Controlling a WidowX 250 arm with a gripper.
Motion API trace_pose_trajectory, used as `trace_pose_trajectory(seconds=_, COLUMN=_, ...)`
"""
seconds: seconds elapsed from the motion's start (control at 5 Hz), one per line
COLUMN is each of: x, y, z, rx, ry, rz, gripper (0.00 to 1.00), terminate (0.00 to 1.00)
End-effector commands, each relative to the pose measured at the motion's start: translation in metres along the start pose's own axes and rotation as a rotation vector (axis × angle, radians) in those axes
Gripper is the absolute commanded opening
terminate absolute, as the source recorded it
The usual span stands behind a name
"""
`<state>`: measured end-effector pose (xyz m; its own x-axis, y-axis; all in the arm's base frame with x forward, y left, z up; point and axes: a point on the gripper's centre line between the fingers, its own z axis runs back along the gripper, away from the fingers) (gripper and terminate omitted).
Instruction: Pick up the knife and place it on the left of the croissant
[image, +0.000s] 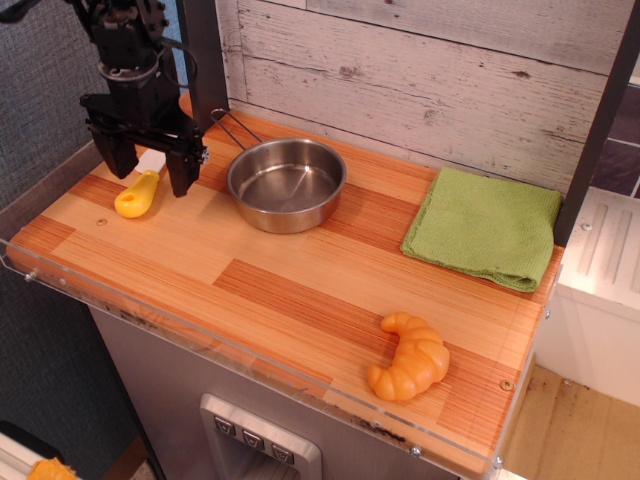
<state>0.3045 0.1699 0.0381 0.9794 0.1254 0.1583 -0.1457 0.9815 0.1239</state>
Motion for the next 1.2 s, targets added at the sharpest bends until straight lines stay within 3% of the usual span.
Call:
trace_pose_trajectory(seconds=0.0, x=-0.014, y=0.029, z=0.003, rx=0.019, ry=0.048, rz=0.072, gripper=1.0, terminate=0.0)
trace_pose_trajectory(seconds=0.4, x=-0.016, y=0.029, z=-0.017, rx=0.022, ry=0.151, rz=0.08, gripper=1.0, terminate=0.0)
trace_pose_trajectory(seconds=0.6, x=-0.016, y=0.026, z=-0.022, rx=0.017, ry=0.166, rz=0.08, gripper=0.0, terminate=0.0)
trace_pose_trajectory(seconds=0.8, x=-0.015, y=0.023, z=-0.015, rx=0.004, ry=0.131, rz=0.076, gripper=0.0, terminate=0.0)
trace_pose_trajectory(seconds=1.0, x=-0.015, y=0.017, z=0.007, rx=0.008, ry=0.091, rz=0.082, gripper=0.0, terminate=0.0)
